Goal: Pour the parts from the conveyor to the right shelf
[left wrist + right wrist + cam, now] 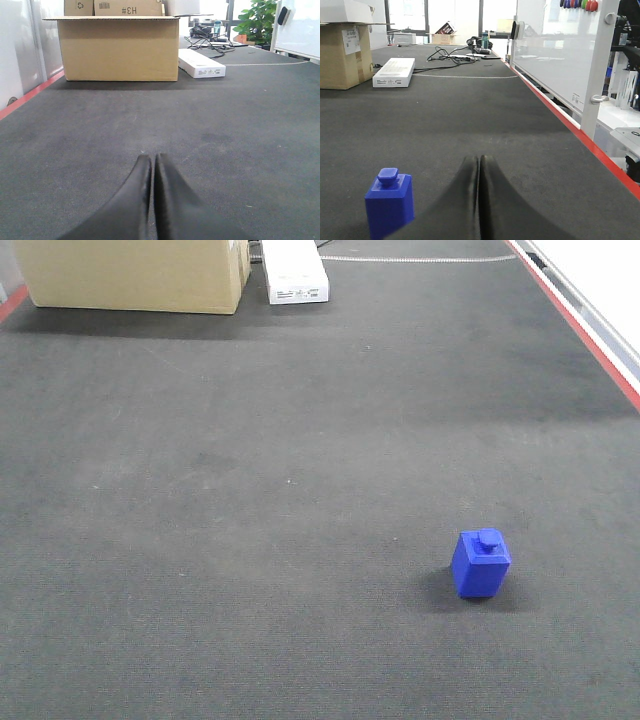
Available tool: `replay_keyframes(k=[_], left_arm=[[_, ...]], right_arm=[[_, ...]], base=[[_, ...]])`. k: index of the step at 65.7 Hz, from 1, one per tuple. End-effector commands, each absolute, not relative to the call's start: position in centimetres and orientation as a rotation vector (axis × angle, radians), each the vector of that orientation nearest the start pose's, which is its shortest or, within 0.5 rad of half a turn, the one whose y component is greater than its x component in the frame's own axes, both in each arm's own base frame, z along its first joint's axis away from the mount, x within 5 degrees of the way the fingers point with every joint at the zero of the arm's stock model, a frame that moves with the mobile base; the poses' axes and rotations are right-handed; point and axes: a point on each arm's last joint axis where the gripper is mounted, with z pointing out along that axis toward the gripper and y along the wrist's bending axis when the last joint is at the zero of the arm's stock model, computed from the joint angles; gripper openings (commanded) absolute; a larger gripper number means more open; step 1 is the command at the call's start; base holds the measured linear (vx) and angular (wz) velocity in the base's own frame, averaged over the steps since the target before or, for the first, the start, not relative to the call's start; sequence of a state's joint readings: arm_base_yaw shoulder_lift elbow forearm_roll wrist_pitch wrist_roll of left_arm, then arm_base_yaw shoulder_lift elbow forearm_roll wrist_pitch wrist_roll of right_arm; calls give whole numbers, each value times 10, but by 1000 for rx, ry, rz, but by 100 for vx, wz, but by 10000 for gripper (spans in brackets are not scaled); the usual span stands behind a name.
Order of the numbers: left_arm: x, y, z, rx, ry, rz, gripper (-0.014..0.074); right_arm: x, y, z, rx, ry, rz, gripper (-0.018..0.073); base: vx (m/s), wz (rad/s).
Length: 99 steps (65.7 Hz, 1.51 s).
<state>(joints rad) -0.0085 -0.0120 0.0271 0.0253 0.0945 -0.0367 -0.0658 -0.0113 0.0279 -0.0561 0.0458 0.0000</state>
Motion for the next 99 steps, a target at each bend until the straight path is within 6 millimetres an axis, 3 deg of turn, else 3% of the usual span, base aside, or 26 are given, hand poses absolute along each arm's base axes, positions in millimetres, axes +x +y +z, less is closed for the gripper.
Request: replay_keyframes(k=[1,61,73,84,99], left_arm=[[55,-1,210,-9,1489,-31,-6],[55,-1,210,-9,1489,-31,-6],[55,-1,210,-9,1489,-31,-6],[55,-1,210,-9,1489,-31,-6],[55,-1,210,-9,1489,-31,-6]], right_arm=[[56,-4,205,0,1469,-116,-9],[56,-4,205,0,1470,-116,-9],[55,-4,212,2,1393,-111,-9],[51,-3,230,40,1344,-66,-9],[44,-3,288,49,1367,-66,-9]], base=[[0,0],[0,0],[0,0],[0,0],[0,0]])
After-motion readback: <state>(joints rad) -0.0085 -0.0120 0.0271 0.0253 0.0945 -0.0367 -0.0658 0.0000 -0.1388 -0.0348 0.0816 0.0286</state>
